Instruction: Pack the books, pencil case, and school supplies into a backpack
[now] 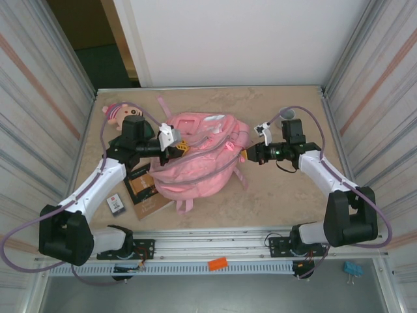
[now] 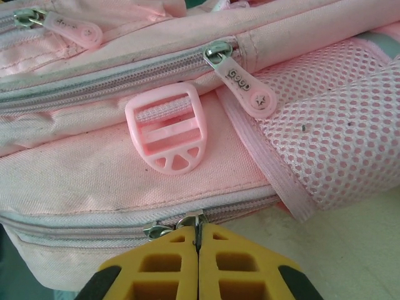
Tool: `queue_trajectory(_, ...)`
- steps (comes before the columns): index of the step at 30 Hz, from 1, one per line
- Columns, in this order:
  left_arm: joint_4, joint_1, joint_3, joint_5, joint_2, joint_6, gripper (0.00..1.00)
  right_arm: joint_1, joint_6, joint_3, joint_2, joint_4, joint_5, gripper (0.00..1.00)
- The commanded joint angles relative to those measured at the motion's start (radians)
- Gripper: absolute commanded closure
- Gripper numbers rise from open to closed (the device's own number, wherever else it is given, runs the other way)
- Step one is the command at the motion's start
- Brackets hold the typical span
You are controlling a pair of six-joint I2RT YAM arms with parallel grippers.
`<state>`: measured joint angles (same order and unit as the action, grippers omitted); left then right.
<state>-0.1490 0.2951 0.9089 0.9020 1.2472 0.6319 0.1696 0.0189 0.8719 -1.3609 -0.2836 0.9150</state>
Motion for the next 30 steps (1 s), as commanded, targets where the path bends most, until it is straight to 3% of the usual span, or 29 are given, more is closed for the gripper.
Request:
queue_trajectory(1,0.058,-0.006,0.036,0.118,-0.016,0.021,1.0,-0.004,0.004,0.013,-0.007,0.02,-0.058,0.97)
queue_trajectory(9,0.013,-0.008,0.056,0.2,-0.02,0.027,1.0,0.011,-0.018,0.021,-0.036,0.039,-0.255,1.0)
queue_trajectory(16,-0.018,-0.009,0.062,0.258,-0.044,0.029,1.0,0.024,-0.104,0.018,-0.088,0.166,-0.417,1.0)
queue_trajectory(23,-0.018,-0.01,0.055,0.212,-0.056,0.005,1.0,0.019,-0.138,0.015,-0.118,0.247,-0.429,1.0)
queue_trajectory(27,0.064,-0.01,0.014,0.093,-0.076,-0.062,1.0,0.01,-0.13,-0.048,-0.021,0.257,-0.336,0.73)
queue_trajectory(30,0.111,-0.012,-0.009,0.11,-0.081,-0.09,1.0,0.007,-0.127,-0.132,0.107,0.254,-0.276,0.65)
